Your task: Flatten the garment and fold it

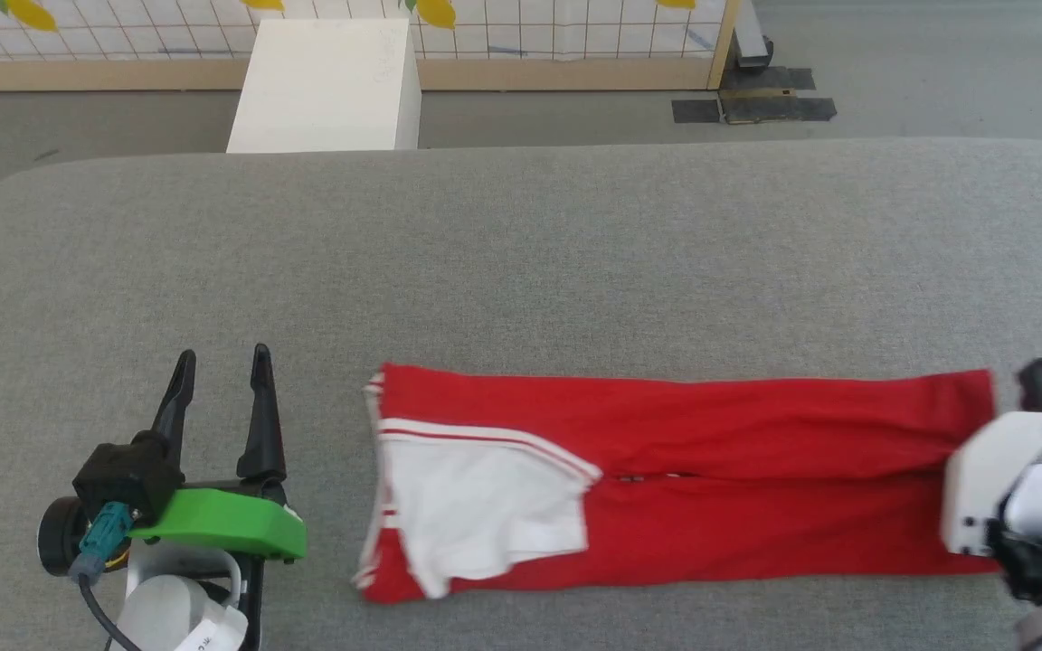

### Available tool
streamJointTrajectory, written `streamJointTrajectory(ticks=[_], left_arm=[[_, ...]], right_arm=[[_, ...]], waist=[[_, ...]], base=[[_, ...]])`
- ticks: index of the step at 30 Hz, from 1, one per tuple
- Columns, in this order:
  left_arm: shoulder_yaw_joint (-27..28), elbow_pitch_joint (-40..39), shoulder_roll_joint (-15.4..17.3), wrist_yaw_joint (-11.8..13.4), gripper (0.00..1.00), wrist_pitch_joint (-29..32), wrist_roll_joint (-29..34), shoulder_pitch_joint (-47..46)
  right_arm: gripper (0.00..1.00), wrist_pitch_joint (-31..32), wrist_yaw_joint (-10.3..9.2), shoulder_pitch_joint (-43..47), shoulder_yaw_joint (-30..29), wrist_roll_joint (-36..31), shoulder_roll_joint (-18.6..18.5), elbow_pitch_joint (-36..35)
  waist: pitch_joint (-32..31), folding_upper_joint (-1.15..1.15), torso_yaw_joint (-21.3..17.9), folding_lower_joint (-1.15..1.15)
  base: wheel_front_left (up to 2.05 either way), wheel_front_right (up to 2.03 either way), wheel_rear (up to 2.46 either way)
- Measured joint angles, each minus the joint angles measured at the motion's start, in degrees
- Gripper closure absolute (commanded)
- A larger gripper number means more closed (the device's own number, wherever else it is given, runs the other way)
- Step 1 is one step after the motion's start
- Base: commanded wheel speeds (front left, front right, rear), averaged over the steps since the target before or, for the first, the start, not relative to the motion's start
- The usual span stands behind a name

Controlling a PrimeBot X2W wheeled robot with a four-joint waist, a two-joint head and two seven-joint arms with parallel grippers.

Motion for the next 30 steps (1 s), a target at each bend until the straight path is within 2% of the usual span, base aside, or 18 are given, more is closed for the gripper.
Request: streamJointTrajectory(ticks=[6,8,12,16,20,24,27,30], left_arm=[[0.0,0.0,-0.6,-0.3,0.00,0.0,0.5,-0.1],[0.1,0.0,-0.6,-0.5,0.00,0.0,0.5,-0.1],[0.2,0.0,-0.7,-0.5,0.00,0.0,0.6,-0.1],[0.5,0.1,-0.7,-0.5,0.00,0.0,1.0,-0.1],[0.5,0.2,-0.7,-0.5,0.00,0.0,1.0,-0.1],[0.4,0.1,-0.8,-0.5,0.00,0.0,1.1,-0.1],[0.3,-0.1,-0.8,-0.6,0.00,0.0,1.1,-0.3],[-0.1,-0.3,-0.8,-0.6,0.00,0.0,1.2,-1.4]], right_arm=[[1.00,-2.5,0.00,-0.3,-9.9,-7.4,-3.2,1.1],[1.00,-2.4,0.00,-0.7,-10.2,-7.3,-2.5,1.0],[1.00,0.3,0.00,-0.6,-7.2,-5.1,-1.5,-1.9],[1.00,8.8,-0.01,2.0,-0.9,-0.2,-0.7,-11.5],[1.00,17.5,-0.01,6.0,8.2,7.3,-0.3,-25.0],[1.00,21.9,-0.01,7.3,17.7,10.9,-0.1,-35.3],[1.00,22.3,-0.01,6.7,25.0,12.2,-0.2,-37.6],[1.00,20.9,-0.01,3.9,31.0,13.2,-0.1,-36.0]], waist=[[0.7,0.00,0.8,0.00],[0.7,0.00,1.0,0.00],[0.6,0.00,1.2,0.00],[0.2,0.00,1.5,0.00],[0.1,0.00,1.9,0.00],[0.6,0.00,2.2,0.00],[1.2,0.00,2.3,0.00],[2.0,0.00,2.6,0.00]], base=[[0.00,0.00,0.00],[0.00,0.00,0.00],[0.00,0.00,0.00],[0.00,0.00,0.00],[0.00,0.00,0.00],[0.00,0.00,0.00],[0.00,0.00,0.00],[0.00,0.00,0.00]])
